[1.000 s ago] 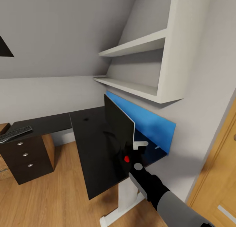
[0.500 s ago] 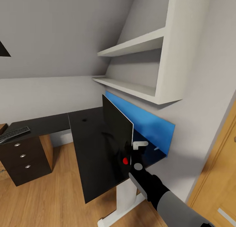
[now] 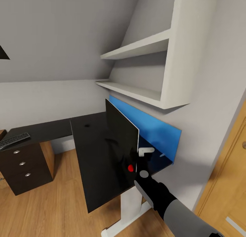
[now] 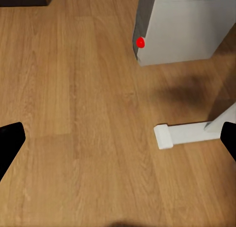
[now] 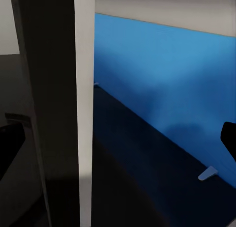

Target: In the bedroom, organize the workspace by keeping the computer under the desk, ensuring the monitor is on the desk, placing the keyboard on the desk next to the monitor, placing the mouse on the desk next to the keyboard, moving the folder from the swivel chair onto the desk next to the mouse, stacking the notebook on top of the folder with the pen on top of the notebook, and positioning the swivel chair next to the desk.

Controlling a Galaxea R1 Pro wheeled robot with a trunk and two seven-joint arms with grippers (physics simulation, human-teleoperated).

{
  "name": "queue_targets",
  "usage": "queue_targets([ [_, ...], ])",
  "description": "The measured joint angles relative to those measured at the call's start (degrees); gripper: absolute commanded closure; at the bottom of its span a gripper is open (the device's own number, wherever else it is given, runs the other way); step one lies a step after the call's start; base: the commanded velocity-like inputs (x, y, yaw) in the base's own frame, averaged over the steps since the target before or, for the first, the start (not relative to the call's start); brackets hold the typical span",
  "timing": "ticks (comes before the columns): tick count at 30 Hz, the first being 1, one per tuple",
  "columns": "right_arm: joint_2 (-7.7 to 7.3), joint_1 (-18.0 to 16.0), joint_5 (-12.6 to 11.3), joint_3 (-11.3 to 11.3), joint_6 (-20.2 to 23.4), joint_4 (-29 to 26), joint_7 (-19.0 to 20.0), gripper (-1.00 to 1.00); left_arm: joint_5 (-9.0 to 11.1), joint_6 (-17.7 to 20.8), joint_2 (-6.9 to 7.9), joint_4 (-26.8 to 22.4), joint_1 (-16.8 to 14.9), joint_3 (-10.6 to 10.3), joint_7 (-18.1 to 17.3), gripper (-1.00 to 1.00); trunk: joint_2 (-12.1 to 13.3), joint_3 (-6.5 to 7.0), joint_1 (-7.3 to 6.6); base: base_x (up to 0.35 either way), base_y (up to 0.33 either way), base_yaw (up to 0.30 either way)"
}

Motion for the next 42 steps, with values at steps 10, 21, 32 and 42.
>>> queue_targets([
  [10, 0.07, 0.0, 0.0, 0.0, 0.0, 0.6, 0.0, -1.0, 0.0, -0.1, 0.0, 0.0, 0.0, 0.0, 0.0, -1.0, 0.0, 0.3, 0.0, 0.0, 0.0, -0.064],
  [21, 0.09, 0.0, 0.0, 0.0, 0.0, 0.8, 0.1, -1.0, 0.0, -0.1, 0.0, 0.0, 0.0, 0.1, 0.0, -1.0, 0.0, 0.53, 0.0, 0.0, 0.0, -0.008],
  [32, 0.09, 0.0, 0.0, 0.0, 0.0, 0.8, 0.1, -1.0, 0.0, 0.0, 0.0, 0.0, 0.0, 0.1, 0.1, -1.0, 0.0, 0.75, 0.0, 0.0, 0.0, 0.0],
  [42, 0.09, 0.0, 0.0, 0.0, -0.3, 0.9, 0.1, -1.0, 0.0, 0.0, 0.03, 0.0, 0.0, 0.1, 0.1, -1.0, 0.0, 0.93, 0.0, 0.0, 0.0, -0.009],
])
